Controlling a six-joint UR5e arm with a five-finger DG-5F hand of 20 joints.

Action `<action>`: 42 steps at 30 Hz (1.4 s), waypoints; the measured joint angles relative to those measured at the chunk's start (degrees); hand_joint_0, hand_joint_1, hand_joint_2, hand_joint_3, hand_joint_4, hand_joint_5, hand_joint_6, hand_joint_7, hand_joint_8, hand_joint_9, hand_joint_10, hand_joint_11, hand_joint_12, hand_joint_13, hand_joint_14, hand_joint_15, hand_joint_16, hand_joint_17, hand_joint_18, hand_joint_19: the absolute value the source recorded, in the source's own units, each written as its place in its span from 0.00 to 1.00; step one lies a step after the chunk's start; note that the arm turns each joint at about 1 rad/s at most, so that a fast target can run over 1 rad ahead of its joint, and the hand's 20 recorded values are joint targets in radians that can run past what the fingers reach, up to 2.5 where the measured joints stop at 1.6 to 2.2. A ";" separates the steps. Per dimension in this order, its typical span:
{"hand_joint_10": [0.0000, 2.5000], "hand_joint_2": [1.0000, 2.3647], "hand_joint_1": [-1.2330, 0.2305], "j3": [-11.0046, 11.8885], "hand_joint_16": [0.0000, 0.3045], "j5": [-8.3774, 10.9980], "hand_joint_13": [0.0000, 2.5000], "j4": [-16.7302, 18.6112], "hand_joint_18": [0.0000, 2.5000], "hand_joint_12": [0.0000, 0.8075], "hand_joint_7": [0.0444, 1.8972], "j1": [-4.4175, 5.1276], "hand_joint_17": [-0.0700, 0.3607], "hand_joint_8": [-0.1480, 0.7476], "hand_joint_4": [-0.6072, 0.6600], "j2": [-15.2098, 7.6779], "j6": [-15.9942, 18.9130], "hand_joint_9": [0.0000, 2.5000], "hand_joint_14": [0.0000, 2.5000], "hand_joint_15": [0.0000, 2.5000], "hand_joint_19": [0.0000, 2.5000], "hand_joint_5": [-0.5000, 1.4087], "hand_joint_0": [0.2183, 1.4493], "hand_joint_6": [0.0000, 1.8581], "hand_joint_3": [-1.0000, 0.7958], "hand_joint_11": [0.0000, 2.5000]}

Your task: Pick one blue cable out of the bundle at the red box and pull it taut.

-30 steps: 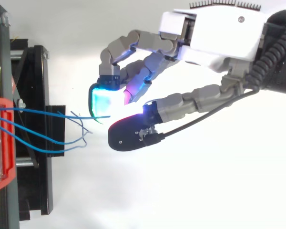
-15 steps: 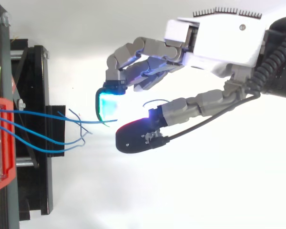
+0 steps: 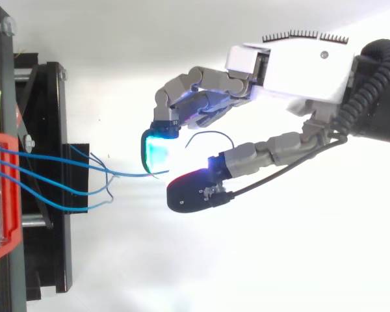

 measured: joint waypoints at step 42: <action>0.00 0.01 0.22 -0.05 0.18 0.08 0.17 1.97 0.23 0.45 0.60 -0.06 0.45 0.47 0.47 -0.01 -0.50 0.26 0.00 0.04 0.09 0.24 0.29 0.43 0.53 0.07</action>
